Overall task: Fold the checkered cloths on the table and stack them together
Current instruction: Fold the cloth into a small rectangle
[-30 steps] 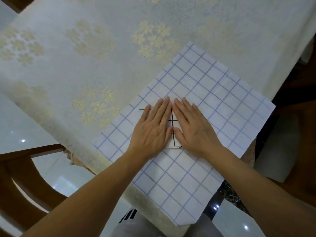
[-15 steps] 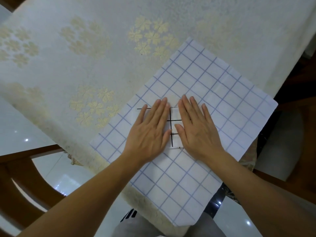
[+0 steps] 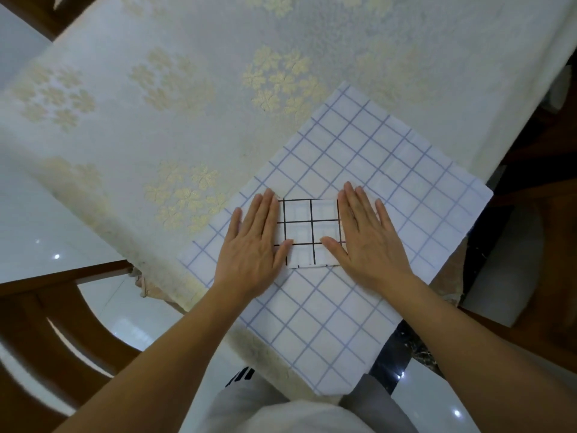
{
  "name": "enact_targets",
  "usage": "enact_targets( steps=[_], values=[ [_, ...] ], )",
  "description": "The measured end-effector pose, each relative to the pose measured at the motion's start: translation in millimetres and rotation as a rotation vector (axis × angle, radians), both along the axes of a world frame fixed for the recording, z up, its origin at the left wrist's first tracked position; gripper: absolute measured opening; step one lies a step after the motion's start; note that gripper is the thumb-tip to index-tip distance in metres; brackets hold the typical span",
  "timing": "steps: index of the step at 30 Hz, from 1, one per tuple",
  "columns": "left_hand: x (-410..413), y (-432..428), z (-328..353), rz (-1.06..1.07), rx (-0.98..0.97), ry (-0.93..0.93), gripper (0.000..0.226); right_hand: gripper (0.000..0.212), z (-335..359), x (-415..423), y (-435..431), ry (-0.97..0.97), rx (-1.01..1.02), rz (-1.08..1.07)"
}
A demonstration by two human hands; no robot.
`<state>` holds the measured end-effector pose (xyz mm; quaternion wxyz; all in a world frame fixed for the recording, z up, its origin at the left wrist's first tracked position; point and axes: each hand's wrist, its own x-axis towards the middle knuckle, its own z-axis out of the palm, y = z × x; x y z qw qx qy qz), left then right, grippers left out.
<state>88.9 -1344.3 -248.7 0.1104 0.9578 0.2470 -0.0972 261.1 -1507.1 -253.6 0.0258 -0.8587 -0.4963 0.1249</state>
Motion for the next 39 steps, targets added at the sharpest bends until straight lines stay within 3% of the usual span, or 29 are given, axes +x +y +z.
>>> enact_targets(
  steps=[3,6,9,12,20,28,35,39],
  values=[
    [-0.7,-3.4,18.8,0.237,-0.121,-0.177,0.069,0.069,20.6,-1.2,-7.6,0.084,0.163,-0.178],
    [-3.1,-7.3,33.0,0.544,-0.143,-0.402,0.043,0.048,38.0,-4.8,-18.5,0.185,0.35,-0.45],
    [-1.4,-9.6,38.7,0.801,-0.273,-0.395,0.027,0.024,40.4,-8.1,-18.7,0.294,0.358,-0.625],
    [2.4,-12.6,41.1,0.921,-0.321,-0.353,0.025,0.019,39.3,-12.0,-10.3,0.395,0.313,-0.698],
    [8.4,-14.6,35.8,1.016,-0.325,-0.291,0.026,0.027,36.0,-14.0,13.9,0.39,0.193,-0.881],
    [16.7,-11.5,34.0,1.086,-0.367,-0.253,0.021,0.024,34.6,-14.1,24.9,0.441,0.165,-0.932],
    [21.7,-1.8,32.5,0.985,-0.413,-0.167,0.021,0.024,30.5,-14.5,29.0,0.437,0.124,-0.887],
    [17.9,7.4,34.1,0.886,-0.529,-0.249,0.021,0.02,40.9,-11.5,25.0,0.457,0.202,-0.85]
  ],
)
